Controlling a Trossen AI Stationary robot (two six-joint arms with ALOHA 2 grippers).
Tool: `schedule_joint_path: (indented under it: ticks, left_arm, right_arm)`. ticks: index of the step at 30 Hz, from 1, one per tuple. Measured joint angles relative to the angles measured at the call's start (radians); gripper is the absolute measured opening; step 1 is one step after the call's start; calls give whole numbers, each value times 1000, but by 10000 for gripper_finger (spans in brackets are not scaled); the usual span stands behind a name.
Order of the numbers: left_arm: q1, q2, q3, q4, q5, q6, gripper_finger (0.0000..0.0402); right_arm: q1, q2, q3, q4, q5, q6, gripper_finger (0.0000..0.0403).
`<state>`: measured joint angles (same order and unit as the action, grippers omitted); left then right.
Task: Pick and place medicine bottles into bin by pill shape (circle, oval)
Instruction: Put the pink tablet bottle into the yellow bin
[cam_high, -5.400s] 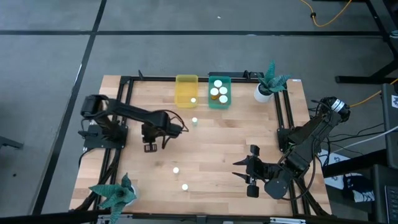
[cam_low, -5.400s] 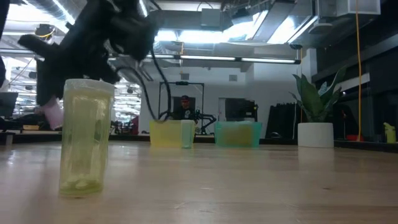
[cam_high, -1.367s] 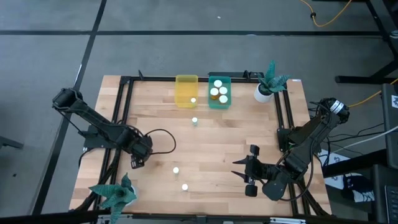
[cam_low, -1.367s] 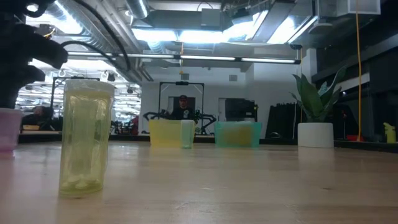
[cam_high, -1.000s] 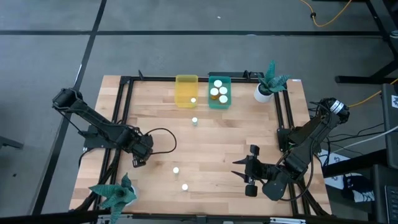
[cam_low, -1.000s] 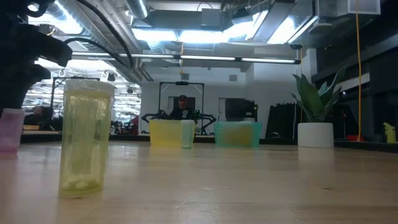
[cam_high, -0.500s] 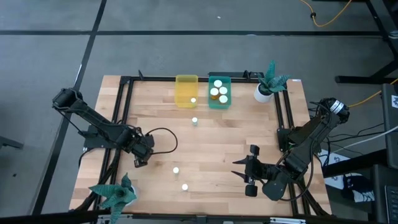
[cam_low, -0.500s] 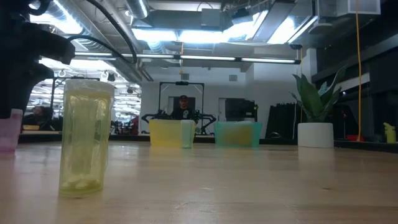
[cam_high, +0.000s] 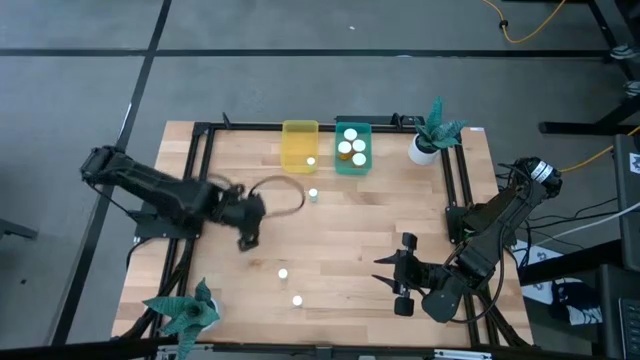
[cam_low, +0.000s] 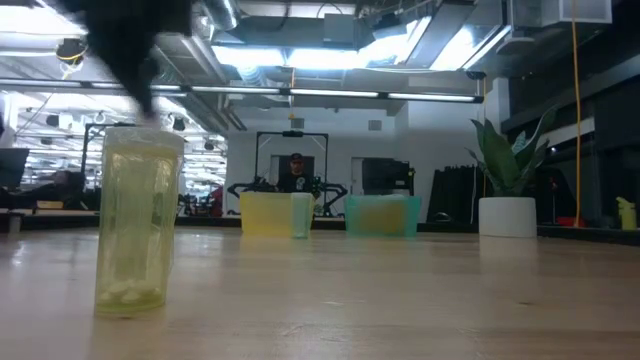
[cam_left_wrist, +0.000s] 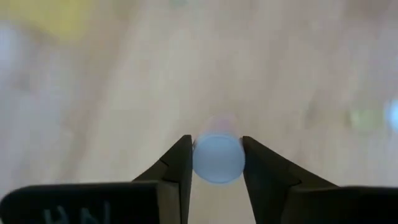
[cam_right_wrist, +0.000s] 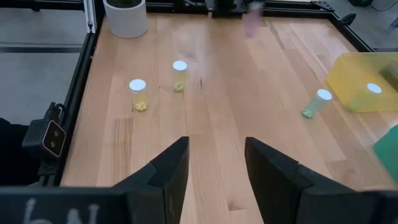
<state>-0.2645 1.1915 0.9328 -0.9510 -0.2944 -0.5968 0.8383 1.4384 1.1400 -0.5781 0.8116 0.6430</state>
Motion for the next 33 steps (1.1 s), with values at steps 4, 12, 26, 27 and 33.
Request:
schedule_joint_path:
  ticks: [4,12,26,27,33]
  left_arm:
    - [196,20,145,2,-47,161,102]
    - [654,262,433,6,50,509,101]
    - [986,790,781,4,239,705,100]
    - [994,812,785,2,246,706,100]
    - [1014,886,787,-1,272,706,100]
  right_arm:
    - [0,0,0,-1,0,0,158]
    - [0,0,0,-36,17,0,158]
    - [0,0,0,-49,25,6,158]
    - [0,0,0,-50,23,7,158]
    - [0,0,0,-58,5,7,158]
